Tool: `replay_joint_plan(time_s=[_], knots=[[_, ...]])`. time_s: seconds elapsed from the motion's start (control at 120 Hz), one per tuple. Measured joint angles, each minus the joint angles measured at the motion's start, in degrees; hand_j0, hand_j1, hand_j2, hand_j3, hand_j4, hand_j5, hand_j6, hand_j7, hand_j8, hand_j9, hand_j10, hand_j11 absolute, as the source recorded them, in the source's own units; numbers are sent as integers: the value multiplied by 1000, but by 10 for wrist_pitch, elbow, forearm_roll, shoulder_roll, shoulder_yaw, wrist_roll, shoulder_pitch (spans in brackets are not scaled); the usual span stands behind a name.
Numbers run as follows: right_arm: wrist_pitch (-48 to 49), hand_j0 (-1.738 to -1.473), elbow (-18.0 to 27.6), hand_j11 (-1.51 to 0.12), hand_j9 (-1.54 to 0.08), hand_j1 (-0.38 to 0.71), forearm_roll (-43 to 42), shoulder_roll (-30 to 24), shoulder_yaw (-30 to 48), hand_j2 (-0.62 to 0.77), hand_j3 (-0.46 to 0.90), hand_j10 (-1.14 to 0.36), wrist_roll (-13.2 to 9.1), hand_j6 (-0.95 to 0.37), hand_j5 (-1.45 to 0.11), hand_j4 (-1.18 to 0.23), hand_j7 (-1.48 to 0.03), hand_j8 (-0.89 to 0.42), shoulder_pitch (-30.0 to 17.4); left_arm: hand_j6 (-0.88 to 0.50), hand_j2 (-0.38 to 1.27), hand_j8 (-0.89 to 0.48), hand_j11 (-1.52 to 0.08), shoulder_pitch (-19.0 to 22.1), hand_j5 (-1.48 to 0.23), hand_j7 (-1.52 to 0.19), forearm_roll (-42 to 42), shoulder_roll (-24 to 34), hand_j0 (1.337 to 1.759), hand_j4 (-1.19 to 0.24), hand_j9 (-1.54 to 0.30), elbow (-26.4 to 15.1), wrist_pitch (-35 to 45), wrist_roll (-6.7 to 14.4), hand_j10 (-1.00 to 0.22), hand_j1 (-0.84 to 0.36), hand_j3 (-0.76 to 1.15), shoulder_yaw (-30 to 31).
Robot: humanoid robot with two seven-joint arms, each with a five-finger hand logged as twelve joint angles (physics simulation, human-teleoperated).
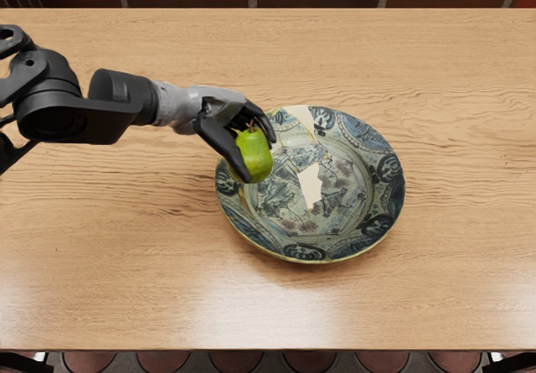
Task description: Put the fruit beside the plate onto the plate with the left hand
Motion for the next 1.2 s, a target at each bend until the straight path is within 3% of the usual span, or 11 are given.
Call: replay_joint_plan(time_s=[0.358, 0.517, 0.708, 0.892, 1.2], knots=[[0, -1658, 0, -20, -20, -331, 0, 0, 0, -3, 0, -15, 0, -15, -20, -15, -20, -15, 0, -455, 440, -378, -779, -1, -805, -792, 3, -72, 1657, -580, -787, 38, 1, 0, -503, -265, 0, 34], [0, -1658, 0, -20, -20, -331, 0, 0, 0, -3, 0, -15, 0, -15, -20, -15, -20, -15, 0, -223, 209, -188, -376, -9, -388, -382, 2, -92, 1658, -281, -380, 61, 2, 0, -245, 50, 0, 30], [0, -1658, 0, -20, -20, -331, 0, 0, 0, -3, 0, -15, 0, -15, -20, -15, -20, -15, 0, -91, 83, -78, -152, 2, -156, -154, -25, -86, 1658, -114, -153, 67, -55, 0, -100, 228, 0, -45], [0, -1658, 0, -20, -20, -331, 0, 0, 0, -3, 0, -15, 0, -15, -20, -15, -20, -15, 0, -40, 34, -34, -65, 64, -67, -66, -140, -38, 1658, -49, -65, 69, -108, 0, -43, 297, 0, -100], [0, -1658, 0, -20, -20, -331, 0, 0, -1, -3, 0, -15, 0, -15, -20, -15, -20, -15, 0, -11, 8, -10, -18, 144, -19, -18, -298, 41, 1658, -14, -18, 78, -120, 0, -12, 334, 0, -137]])
